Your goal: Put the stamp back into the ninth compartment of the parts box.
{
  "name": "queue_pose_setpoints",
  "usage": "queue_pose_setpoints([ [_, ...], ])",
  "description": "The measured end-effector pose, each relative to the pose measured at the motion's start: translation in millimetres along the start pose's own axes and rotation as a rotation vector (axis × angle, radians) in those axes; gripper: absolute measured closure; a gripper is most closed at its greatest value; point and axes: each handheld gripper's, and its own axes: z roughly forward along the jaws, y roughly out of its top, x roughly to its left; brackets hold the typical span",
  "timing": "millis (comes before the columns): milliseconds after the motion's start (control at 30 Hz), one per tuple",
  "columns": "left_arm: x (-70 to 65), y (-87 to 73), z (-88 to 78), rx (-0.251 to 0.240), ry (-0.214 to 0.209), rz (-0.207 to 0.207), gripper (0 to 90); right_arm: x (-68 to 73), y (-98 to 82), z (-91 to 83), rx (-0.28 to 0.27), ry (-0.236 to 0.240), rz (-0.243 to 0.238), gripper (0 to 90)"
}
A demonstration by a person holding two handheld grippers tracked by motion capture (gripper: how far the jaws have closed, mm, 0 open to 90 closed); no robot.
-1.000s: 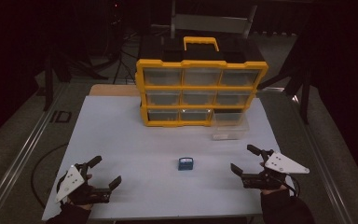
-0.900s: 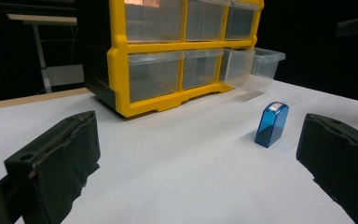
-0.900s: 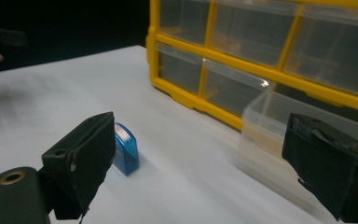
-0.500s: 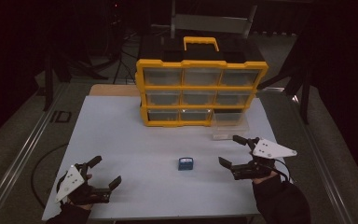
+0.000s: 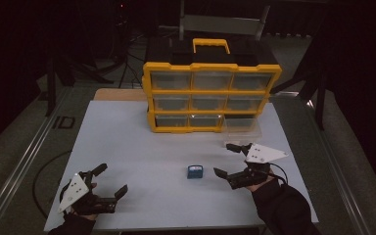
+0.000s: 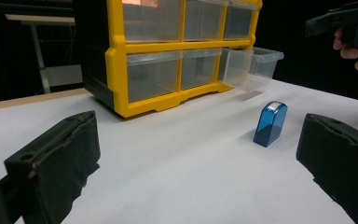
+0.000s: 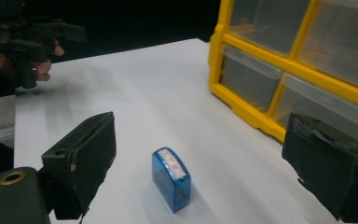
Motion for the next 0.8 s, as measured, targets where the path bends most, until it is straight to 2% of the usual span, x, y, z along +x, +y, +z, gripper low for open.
queue_pose_setpoints([
  [100,0.1,0.0,0.0,-0.001,-0.001,-0.001,0.1,1.4,-2.7,9.8,0.001,0.038,0.001,10.1],
  [233,0.0,0.0,0.0,-0.001,-0.003,-0.001,0.1,3.9,-5.5,18.7,0.022,0.052,-0.013,10.1],
  [467,0.2,-0.1,-0.1,-0.003,-0.005,-0.003,0.1,4.1,-13.4,31.3,0.043,0.065,-0.002,10.5],
  [567,0.2,-0.1,0.0,-0.001,-0.005,-0.003,0.1,4.1,-16.8,35.3,0.055,0.074,-0.007,13.1],
  [600,0.2,-0.2,0.1,-0.001,-0.006,-0.003,0.1,4.4,-22.6,42.0,0.079,0.085,-0.009,14.9],
  [800,0.3,-0.3,0.2,-0.001,-0.009,-0.005,0.1,4.5,-33.9,52.4,0.123,0.115,-0.020,21.4],
])
